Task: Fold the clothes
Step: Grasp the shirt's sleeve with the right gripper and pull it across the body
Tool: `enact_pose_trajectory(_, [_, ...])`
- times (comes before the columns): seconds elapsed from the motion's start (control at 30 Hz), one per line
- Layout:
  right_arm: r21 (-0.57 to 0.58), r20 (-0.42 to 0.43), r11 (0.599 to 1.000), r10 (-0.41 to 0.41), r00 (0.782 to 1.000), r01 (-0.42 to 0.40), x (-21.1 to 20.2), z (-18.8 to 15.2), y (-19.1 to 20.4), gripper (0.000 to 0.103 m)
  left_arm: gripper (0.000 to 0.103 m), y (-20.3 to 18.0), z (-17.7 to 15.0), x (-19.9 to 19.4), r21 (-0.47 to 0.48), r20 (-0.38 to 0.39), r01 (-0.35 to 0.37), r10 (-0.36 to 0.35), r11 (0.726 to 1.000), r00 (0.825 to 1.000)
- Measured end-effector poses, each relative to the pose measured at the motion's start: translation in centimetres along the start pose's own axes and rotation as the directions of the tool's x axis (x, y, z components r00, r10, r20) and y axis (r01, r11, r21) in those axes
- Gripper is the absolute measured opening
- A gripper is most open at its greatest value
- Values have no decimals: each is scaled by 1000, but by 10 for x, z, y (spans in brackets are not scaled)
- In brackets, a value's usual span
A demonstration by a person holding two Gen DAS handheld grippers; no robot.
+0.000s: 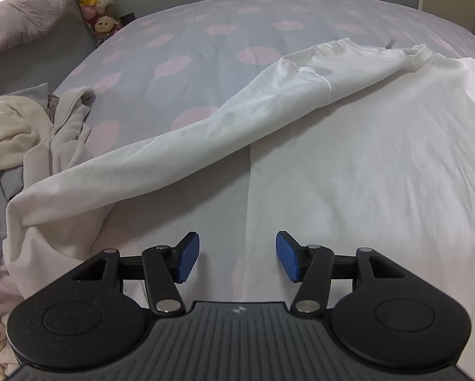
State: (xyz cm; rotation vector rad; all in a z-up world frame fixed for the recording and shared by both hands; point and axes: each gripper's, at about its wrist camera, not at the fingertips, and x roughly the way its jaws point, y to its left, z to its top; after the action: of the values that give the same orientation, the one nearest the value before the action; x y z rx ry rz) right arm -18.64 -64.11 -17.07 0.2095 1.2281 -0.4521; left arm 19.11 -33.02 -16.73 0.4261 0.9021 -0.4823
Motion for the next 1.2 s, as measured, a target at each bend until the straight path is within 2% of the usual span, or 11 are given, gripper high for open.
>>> enact_pose_trajectory(0.03, [6,2,1000,-14,1000,14,-1,-1,-3,14,52,1,0,0,-5,-2,4,-4,1000,1000])
enact_pose_trajectory(0.07, [7,7,999,-33,999,33,-4,-1,-5,7,52,2,-1,0,-7,-5,7,-7,1000,1000])
enact_pose_trajectory(0.2, [84,79,996,-49,996,42,-31,7,-25,7,52,2,-1,-1,-11,-7,13,-13,1000,1000])
enact_pose_trajectory(0.33, [148,149,988,-74,986,51,-70,28,-53,7,52,5,-1,-2,-23,0,20,-20,1000,1000])
enact_pose_trajectory(0.5, [240,242,966,-155,958,96,-118,75,-104,7,52,7,-3,-2,-32,-5,20,-20,999,1000])
enact_pose_trajectory(0.7, [388,243,907,-275,930,167,-139,116,-183,7,52,10,-4,1,-37,-10,7,-8,999,1000])
enact_pose_trajectory(0.9, [480,166,831,-401,901,282,-117,134,-257,7,52,8,-2,7,-42,-8,1,-2,999,1000])
enact_pose_trajectory(1.03, [504,100,805,-415,904,314,-77,138,-292,7,52,4,2,11,-45,6,-12,12,999,1000])
enact_pose_trajectory(1.2, [494,0,772,-459,888,399,-23,141,-325,6,52,0,8,19,-41,19,-46,47,998,999])
